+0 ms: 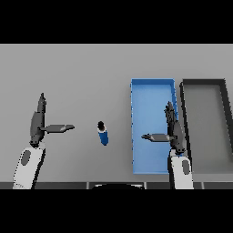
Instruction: Pick up the blue pipe and place it into the blue bin.
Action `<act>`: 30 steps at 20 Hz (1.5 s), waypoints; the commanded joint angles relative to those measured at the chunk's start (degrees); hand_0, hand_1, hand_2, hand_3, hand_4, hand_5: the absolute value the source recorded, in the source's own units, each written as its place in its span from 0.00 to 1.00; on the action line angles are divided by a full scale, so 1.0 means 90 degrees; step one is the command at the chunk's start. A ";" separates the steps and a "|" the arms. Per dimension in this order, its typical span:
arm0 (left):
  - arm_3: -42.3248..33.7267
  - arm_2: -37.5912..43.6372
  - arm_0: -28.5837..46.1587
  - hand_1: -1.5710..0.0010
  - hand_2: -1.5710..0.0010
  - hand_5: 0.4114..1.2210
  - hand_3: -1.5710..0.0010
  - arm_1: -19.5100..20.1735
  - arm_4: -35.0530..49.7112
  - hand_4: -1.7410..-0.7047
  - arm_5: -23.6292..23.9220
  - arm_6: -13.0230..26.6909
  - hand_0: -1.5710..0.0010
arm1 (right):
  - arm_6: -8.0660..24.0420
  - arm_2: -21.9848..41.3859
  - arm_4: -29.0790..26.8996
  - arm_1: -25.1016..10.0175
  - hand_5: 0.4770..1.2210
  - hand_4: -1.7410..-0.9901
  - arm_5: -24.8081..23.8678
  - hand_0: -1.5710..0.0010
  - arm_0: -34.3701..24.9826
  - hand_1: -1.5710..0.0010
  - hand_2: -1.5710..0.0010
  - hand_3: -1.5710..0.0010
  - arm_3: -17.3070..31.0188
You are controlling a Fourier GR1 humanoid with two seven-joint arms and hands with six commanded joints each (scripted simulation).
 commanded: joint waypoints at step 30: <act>-0.1130 -0.2064 0.0404 1.00 1.00 0.04 1.00 0.0801 -0.0501 0.62 -0.2998 -0.0127 1.00 | -0.0692 0.0559 0.0773 -0.0899 0.19 0.64 0.0556 1.00 0.0686 1.00 1.00 1.00 -0.0798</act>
